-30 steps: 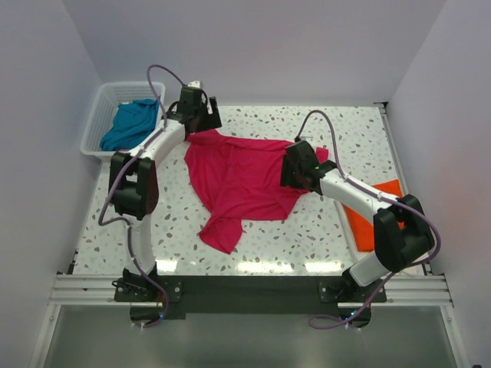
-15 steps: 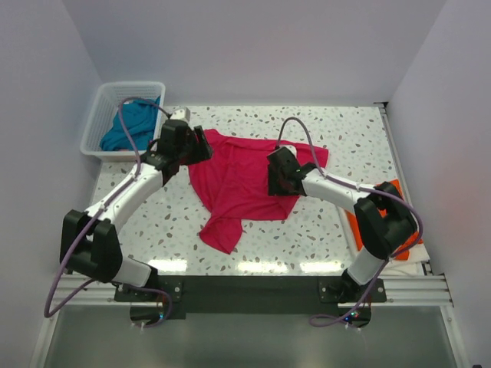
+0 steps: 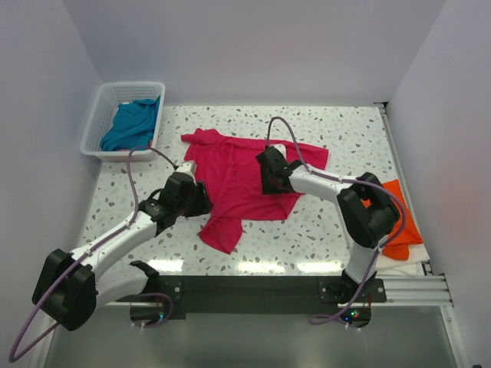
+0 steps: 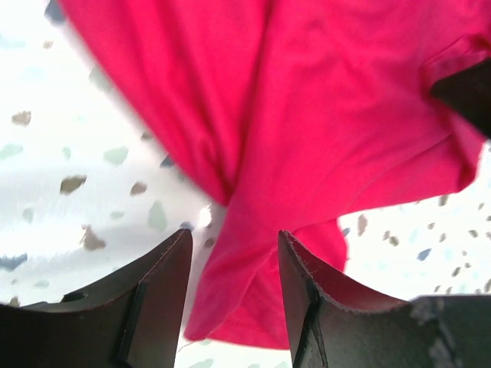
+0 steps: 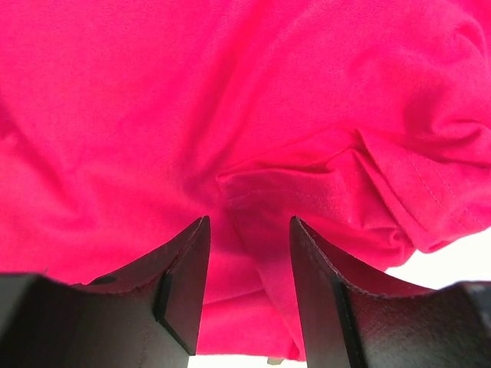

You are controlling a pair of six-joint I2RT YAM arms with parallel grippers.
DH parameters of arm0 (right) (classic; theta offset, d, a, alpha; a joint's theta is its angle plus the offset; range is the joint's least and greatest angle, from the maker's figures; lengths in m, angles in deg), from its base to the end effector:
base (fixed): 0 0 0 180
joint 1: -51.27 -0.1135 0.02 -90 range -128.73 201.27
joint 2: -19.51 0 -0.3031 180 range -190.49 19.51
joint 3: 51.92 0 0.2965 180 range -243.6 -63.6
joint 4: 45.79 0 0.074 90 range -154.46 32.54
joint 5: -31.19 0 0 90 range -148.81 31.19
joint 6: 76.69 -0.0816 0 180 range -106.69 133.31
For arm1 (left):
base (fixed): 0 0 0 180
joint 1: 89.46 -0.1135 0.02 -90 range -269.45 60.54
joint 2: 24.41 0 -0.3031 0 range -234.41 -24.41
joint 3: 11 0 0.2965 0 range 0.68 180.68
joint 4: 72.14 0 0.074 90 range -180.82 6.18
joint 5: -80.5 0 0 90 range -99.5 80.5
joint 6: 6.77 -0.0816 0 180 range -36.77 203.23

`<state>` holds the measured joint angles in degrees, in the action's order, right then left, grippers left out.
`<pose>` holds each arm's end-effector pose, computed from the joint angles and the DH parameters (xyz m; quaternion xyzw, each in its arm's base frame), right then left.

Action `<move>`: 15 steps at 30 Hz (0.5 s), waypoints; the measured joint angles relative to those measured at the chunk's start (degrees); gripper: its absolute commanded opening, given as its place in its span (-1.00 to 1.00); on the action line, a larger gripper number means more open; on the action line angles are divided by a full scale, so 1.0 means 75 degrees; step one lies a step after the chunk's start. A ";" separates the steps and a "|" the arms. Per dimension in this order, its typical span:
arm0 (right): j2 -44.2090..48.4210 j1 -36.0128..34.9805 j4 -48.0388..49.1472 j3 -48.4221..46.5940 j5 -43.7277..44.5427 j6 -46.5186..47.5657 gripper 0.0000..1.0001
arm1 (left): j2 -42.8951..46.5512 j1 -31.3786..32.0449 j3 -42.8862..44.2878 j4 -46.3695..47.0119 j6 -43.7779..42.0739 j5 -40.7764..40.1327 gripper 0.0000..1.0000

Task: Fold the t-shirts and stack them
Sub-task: Flatten the tshirt out

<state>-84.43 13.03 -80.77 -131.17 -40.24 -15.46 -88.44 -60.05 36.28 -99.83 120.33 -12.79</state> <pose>0.3608 0.2512 0.1532 -0.0366 0.9528 0.0127 0.3012 0.2481 -0.1345 0.1917 -0.0729 0.9188 -0.1901 0.3382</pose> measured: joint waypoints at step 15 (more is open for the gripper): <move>-0.0484 0.0000 -0.0006 -0.0160 0.0233 0.0134 -0.47 | 0.0755 0.0006 -0.1314 -0.0157 0.0172 0.0251 0.17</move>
<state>-88.06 13.03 -80.82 -132.37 -38.49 -14.46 -82.77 -60.00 26.42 -101.01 121.62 -10.91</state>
